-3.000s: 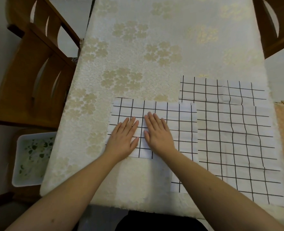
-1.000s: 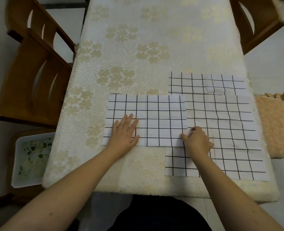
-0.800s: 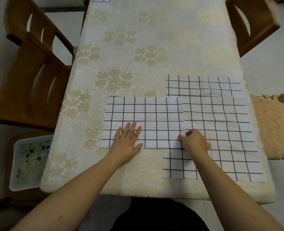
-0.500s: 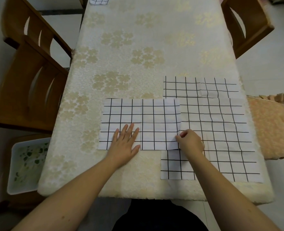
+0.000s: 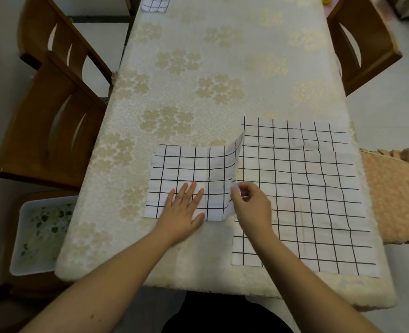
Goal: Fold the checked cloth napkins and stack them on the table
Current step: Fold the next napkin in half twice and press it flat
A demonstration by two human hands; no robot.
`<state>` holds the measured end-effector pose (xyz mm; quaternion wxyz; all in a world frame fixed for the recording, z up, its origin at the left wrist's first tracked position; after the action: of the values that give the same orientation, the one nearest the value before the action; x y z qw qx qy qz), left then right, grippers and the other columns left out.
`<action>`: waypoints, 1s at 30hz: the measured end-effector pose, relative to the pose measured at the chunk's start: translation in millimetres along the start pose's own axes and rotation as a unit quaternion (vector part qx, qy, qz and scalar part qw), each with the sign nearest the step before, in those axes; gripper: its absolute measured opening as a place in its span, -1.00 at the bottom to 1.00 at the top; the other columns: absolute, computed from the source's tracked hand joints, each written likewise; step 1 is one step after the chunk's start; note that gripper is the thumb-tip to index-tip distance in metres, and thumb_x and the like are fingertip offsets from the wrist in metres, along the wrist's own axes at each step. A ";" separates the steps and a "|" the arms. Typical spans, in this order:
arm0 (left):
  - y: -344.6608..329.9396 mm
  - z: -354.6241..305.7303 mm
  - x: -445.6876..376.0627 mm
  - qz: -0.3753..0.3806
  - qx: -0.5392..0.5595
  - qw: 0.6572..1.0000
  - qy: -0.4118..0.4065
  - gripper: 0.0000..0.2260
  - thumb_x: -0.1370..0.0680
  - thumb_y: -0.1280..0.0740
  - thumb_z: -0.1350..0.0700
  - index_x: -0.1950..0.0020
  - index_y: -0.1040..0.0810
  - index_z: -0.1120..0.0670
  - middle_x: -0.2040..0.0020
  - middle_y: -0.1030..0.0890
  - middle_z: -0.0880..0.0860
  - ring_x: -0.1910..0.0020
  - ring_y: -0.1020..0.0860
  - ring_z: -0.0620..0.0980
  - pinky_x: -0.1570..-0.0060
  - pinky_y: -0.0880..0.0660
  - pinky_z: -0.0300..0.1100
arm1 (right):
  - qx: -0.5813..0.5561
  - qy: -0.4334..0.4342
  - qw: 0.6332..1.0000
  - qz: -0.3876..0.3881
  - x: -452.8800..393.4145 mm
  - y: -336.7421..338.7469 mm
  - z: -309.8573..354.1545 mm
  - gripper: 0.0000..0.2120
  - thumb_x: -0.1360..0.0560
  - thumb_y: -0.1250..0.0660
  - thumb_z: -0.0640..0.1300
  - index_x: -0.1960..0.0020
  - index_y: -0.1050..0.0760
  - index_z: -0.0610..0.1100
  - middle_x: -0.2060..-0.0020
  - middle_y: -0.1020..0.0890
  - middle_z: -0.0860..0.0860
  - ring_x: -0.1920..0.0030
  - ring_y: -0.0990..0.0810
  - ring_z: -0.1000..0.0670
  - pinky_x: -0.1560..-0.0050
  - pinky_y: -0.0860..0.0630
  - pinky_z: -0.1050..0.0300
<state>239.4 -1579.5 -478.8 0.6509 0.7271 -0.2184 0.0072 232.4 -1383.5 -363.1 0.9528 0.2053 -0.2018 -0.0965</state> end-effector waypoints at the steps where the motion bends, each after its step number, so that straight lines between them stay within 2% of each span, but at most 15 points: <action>1: 0.8 -0.9 0.2 0.001 0.010 1.000 -0.001 -0.41 -0.61 0.15 -0.27 -0.58 0.25 -0.12 -0.58 0.29 -0.05 -0.54 0.33 -0.05 -0.50 0.28 0.08 | -0.005 0.015 1.000 0.006 3.0 -6.0 7.0 -0.93 -0.57 -0.30 0.00 0.04 -0.54 0.06 0.21 -0.62 0.11 0.20 -0.59 0.15 0.25 -0.52 0.33; 4: 2.2 -0.5 -1.7 -0.007 0.053 0.999 0.002 -0.45 -0.64 0.06 -0.19 -0.59 0.15 -0.13 -0.59 0.20 -0.09 -0.56 0.25 -0.08 -0.52 0.25 0.06 | -0.010 0.050 0.998 0.040 11.7 -25.9 22.6 -0.94 -0.57 -0.31 -0.01 0.05 -0.54 0.06 0.24 -0.63 0.12 0.22 -0.57 0.20 0.31 -0.48 0.39; 6: 12.2 2.9 -3.8 -0.055 0.089 0.995 0.010 -0.48 -0.63 -0.07 -0.11 -0.58 -0.05 -0.11 -0.60 -0.05 -0.06 -0.57 0.02 -0.08 -0.53 0.03 0.08 | -0.015 0.059 0.996 0.067 14.3 -40.6 27.2 -0.94 -0.56 -0.31 -0.01 0.07 -0.55 0.06 0.25 -0.63 0.13 0.23 -0.57 0.19 0.29 -0.47 0.38; 8: 36.3 10.7 -4.3 -0.116 0.253 0.958 0.073 -0.65 -0.68 -0.12 -0.01 -0.47 -0.32 -0.07 -0.48 -0.34 -0.05 -0.45 -0.27 -0.14 -0.45 -0.21 -0.01 | -0.012 0.067 0.994 0.085 14.8 -53.4 30.3 -0.92 -0.56 -0.31 0.01 0.09 -0.55 0.07 0.25 -0.63 0.14 0.22 -0.57 0.19 0.25 -0.48 0.35; 10: 55.8 20.2 -2.4 -0.141 0.459 0.860 0.175 -0.77 -0.70 -0.07 0.04 -0.25 -0.47 -0.09 -0.28 -0.49 -0.08 -0.26 -0.42 -0.15 -0.31 -0.34 -0.14 | -0.008 0.065 0.993 0.099 13.6 -65.4 31.4 -0.90 -0.55 -0.30 0.04 0.09 -0.55 0.06 0.24 -0.63 0.13 0.20 -0.58 0.17 0.16 -0.54 0.19; 13: 68.5 29.7 -4.3 -0.126 0.672 0.673 0.281 -0.57 -0.69 0.09 -0.12 -0.02 -0.55 -0.04 0.02 -0.61 -0.04 -0.02 -0.56 -0.03 -0.04 -0.48 -0.17 | -0.002 0.070 0.990 0.120 10.9 -82.8 33.2 -0.88 -0.56 -0.29 0.05 0.07 -0.56 0.06 0.23 -0.63 0.13 0.18 -0.59 0.14 0.13 -0.59 0.02; 15: 67.1 41.6 -10.3 -0.071 0.725 0.613 0.306 -0.42 -0.63 0.10 -0.28 -0.03 -0.56 0.08 0.16 -0.57 0.01 0.13 -0.57 0.00 0.15 -0.50 -0.17 | 0.001 0.073 0.988 0.137 9.3 -94.8 33.8 -0.87 -0.56 -0.28 0.06 0.06 -0.56 0.05 0.23 -0.63 0.13 0.18 -0.60 0.12 0.13 -0.61 -0.03; 17: 64.9 55.8 -15.7 -0.004 0.731 0.611 0.305 -0.39 -0.57 0.01 -0.37 -0.05 -0.54 0.12 0.24 -0.51 0.04 0.22 -0.54 0.01 0.24 -0.52 -0.15 | 0.021 0.078 0.985 0.152 8.6 -106.6 34.6 -0.87 -0.57 -0.28 0.04 0.06 -0.57 0.04 0.22 -0.63 0.13 0.18 -0.60 0.12 0.13 -0.61 -0.01; 19: 66.3 68.7 -17.6 0.030 0.718 0.628 0.300 -0.43 -0.53 -0.11 -0.38 -0.09 -0.56 0.10 0.19 -0.52 0.10 0.21 -0.54 0.03 0.25 -0.54 -0.13 | 0.031 0.079 0.982 0.167 9.8 -116.7 34.7 -0.90 -0.56 -0.31 0.02 0.03 -0.59 0.04 0.21 -0.62 0.16 0.19 -0.59 0.14 0.11 -0.61 0.04; 22: 71.6 86.7 -17.9 0.026 0.678 0.664 0.315 -0.51 -0.55 -0.26 -0.25 -0.31 -0.50 0.06 -0.19 -0.56 0.10 -0.17 -0.52 0.13 -0.10 -0.49 0.00 | 0.044 0.086 0.976 0.194 14.7 -128.9 36.3 -0.85 -0.56 -0.30 0.01 -0.07 -0.60 0.04 0.07 -0.63 0.18 0.04 -0.57 0.18 0.00 -0.52 0.20; 23: 76.9 90.1 -18.2 0.017 0.659 0.684 0.312 -0.57 -0.57 -0.29 -0.17 -0.32 -0.47 0.06 -0.30 -0.53 0.11 -0.28 -0.47 0.14 -0.18 -0.43 0.02 | 0.040 0.086 0.976 0.196 17.3 -131.0 36.3 -0.84 -0.57 -0.29 0.02 -0.08 -0.60 0.05 0.05 -0.63 0.19 0.01 -0.56 0.19 -0.01 -0.50 0.22; 24: 81.2 94.3 -18.8 0.008 0.627 0.719 0.299 -0.66 -0.58 -0.31 -0.09 -0.30 -0.47 0.03 -0.20 -0.54 0.02 -0.29 -0.46 0.11 -0.17 -0.40 -0.01 | 0.027 0.083 0.978 0.190 20.3 -131.3 35.2 -0.85 -0.58 -0.28 0.02 -0.07 -0.60 0.06 0.05 -0.63 0.20 0.01 -0.57 0.19 -0.01 -0.50 0.24; 26: 89.7 105.0 -17.5 -0.017 0.545 0.794 0.269 -0.68 -0.59 -0.34 0.03 -0.32 -0.50 0.08 -0.09 -0.54 -0.04 -0.12 -0.50 0.00 -0.04 -0.41 -0.13 | -0.001 0.080 0.984 0.159 26.2 -130.2 30.9 -0.85 -0.60 -0.26 0.00 -0.05 -0.60 0.05 0.06 -0.64 0.20 0.03 -0.57 0.21 0.04 -0.50 0.26; 27: 91.6 110.3 -16.4 -0.027 0.511 0.819 0.260 -0.72 -0.59 -0.34 0.06 -0.28 -0.53 0.09 -0.08 -0.57 -0.01 -0.04 -0.51 -0.02 0.01 -0.41 -0.16 | -0.004 0.079 0.987 0.140 27.7 -128.1 26.5 -0.84 -0.60 -0.24 -0.01 -0.07 -0.59 0.03 0.05 -0.64 0.20 0.02 -0.57 0.21 0.04 -0.50 0.26; 30: 89.6 118.6 -13.3 -0.040 0.468 0.844 0.260 -0.75 -0.58 -0.34 0.10 -0.26 -0.54 0.10 -0.07 -0.57 -0.02 -0.02 -0.50 -0.02 0.01 -0.41 -0.17 | 0.039 0.084 0.990 0.110 24.5 -121.0 7.1 -0.75 -0.62 -0.21 0.00 -0.24 -0.54 0.02 -0.13 -0.60 0.15 -0.14 -0.52 0.18 -0.15 -0.49 0.19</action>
<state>165.6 -1693.2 -416.3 0.2664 0.9247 0.0171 0.2714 239.2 -1501.2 -400.7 0.9625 0.2262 -0.1461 0.0339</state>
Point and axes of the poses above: each hand's wrist, its own x-axis away from the middle knuckle, its own y-axis out of the back of the hand, z = x × y, the point moved 6 cm from there along -x, towards the middle knuckle
